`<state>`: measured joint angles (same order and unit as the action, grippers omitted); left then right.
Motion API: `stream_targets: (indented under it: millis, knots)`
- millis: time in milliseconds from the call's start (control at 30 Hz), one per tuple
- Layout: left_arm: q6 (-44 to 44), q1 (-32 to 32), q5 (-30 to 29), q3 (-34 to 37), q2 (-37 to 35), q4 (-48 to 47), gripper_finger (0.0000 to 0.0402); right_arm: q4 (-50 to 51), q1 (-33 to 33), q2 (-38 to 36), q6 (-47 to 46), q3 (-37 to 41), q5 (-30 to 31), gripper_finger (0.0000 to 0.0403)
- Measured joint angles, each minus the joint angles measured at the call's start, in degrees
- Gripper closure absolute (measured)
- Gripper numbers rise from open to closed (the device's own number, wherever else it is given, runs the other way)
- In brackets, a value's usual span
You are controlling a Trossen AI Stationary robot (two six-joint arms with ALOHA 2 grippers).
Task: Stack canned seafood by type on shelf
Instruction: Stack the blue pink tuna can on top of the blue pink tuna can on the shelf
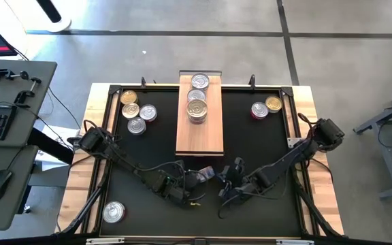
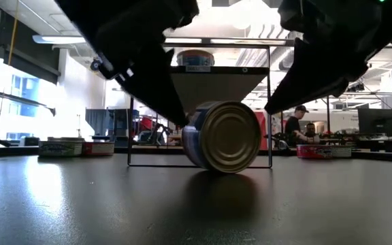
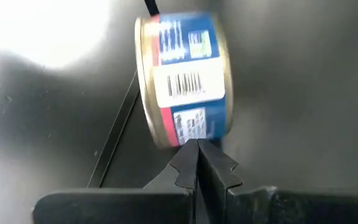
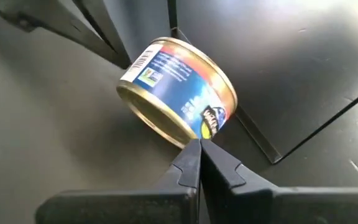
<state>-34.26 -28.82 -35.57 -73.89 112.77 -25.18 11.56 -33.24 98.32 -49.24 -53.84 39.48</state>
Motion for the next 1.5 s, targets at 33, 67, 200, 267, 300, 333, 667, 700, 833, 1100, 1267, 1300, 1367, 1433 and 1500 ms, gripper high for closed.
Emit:
stream_targets:
  millis: [33,67,200,267,300,333,667,700,833,1100,1267,1300,1367,1433,1500]
  knots:
    - [0.14,0.02,0.4,0.0,-0.02,-1.06,0.0401,0.02,-0.23,0.0,0.01,0.0,0.71,0.0403]
    - [0.18,-0.1,0.6,0.01,-0.11,-2.03,0.0401,0.15,-0.3,0.0,0.22,-0.13,1.01,0.0403]
    - [0.82,-0.5,0.74,0.01,-0.9,-3.97,0.0401,-0.28,1.46,0.0,1.48,-0.57,0.94,0.0403]
    - [1.62,-0.52,0.94,0.0,-1.84,-3.62,0.0401,-0.1,3.12,0.0,1.45,-0.57,1.07,0.0403]
    - [1.93,-0.52,0.96,0.0,-2.32,-3.72,0.0401,-0.11,3.98,0.0,1.6,-0.57,1.15,0.0403]
    - [1.94,-0.51,0.98,0.0,-2.84,-3.77,0.0401,-0.1,4.88,0.0,1.9,-0.57,1.27,0.0403]
    - [-2.59,-2.41,1.0,-0.09,-2.5,3.06,0.0402,-2.92,10.48,0.0,7.13,-0.52,-1.77,0.0403]
    - [-2.57,-2.67,0.99,-0.08,-1.75,4.0,0.0401,-3.04,10.6,0.0,7.2,-0.52,-1.97,0.0403]
    - [-2.59,-2.65,0.73,-0.03,0.56,7.41,0.0402,-5.26,10.71,1.14,7.89,-0.57,-2.47,0.0403]
    - [-2.88,-1.59,0.39,-0.02,1.18,8.22,0.0402,-10.03,9.19,3.46,7.35,-0.63,-3.14,0.0403]
    - [-1.76,-0.83,0.62,-0.04,1.13,8.28,0.0402,-7.81,7.65,3.37,5.28,-0.48,-3.49,0.0403]
    - [-1.21,-0.65,0.66,-0.04,1.08,8.19,0.0402,-7.24,7.26,3.37,4.31,-0.48,-3.06,0.0403]
    - [0.28,-0.5,0.83,-0.07,1.01,8.03,0.0402,-6.7,6.4,3.37,2.62,-0.48,-2.33,0.0403]
    - [1.46,-0.5,0.97,-0.07,1.01,7.54,0.0402,-6.67,5.5,3.34,0.51,-0.48,-1.6,0.0403]
    - [1.91,-0.52,1.05,-0.07,1.01,6.47,0.0402,-6.71,4.63,3.26,-1.56,-0.48,-1.03,0.0403]
